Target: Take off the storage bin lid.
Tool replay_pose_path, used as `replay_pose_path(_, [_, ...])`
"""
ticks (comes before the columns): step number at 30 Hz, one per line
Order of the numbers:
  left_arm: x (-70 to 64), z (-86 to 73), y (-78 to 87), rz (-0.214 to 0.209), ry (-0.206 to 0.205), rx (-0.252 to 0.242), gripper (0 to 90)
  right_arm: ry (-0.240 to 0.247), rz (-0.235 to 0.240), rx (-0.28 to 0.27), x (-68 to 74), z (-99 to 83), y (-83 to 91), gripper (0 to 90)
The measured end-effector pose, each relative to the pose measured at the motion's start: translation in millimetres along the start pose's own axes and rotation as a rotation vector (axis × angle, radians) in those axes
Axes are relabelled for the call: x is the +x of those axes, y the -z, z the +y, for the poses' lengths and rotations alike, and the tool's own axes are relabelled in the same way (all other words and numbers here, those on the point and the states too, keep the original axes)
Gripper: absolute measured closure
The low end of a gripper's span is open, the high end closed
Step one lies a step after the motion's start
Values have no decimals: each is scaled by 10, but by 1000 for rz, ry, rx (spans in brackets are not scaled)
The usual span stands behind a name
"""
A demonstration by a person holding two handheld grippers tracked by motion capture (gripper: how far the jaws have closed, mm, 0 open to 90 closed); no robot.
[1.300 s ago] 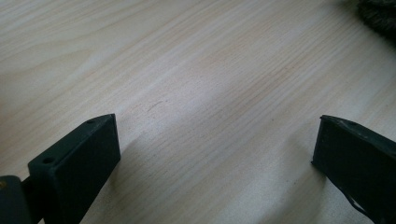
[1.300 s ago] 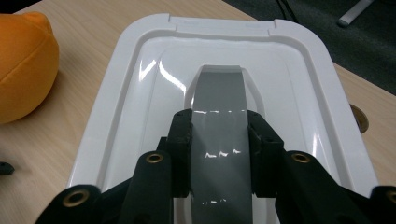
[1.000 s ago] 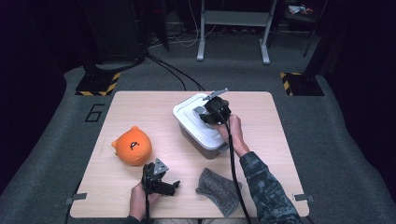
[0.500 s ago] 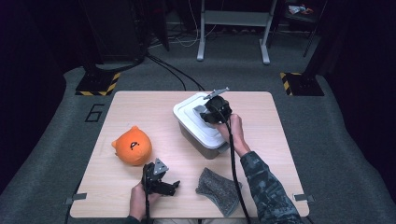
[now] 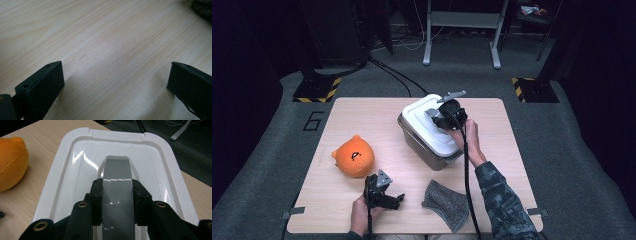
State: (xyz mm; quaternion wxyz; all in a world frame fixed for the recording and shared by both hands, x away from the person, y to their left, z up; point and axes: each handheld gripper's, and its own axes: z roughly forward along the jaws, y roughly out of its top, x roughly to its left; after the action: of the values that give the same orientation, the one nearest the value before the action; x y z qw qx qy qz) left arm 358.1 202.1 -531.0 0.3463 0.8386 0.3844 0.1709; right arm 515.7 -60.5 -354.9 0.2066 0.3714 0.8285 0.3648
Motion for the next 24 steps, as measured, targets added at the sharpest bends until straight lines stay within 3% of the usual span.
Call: replay_pose_path(24, [6,2,3,-6,-6,5,4,-54,-97,-29,-379,-140,483,663])
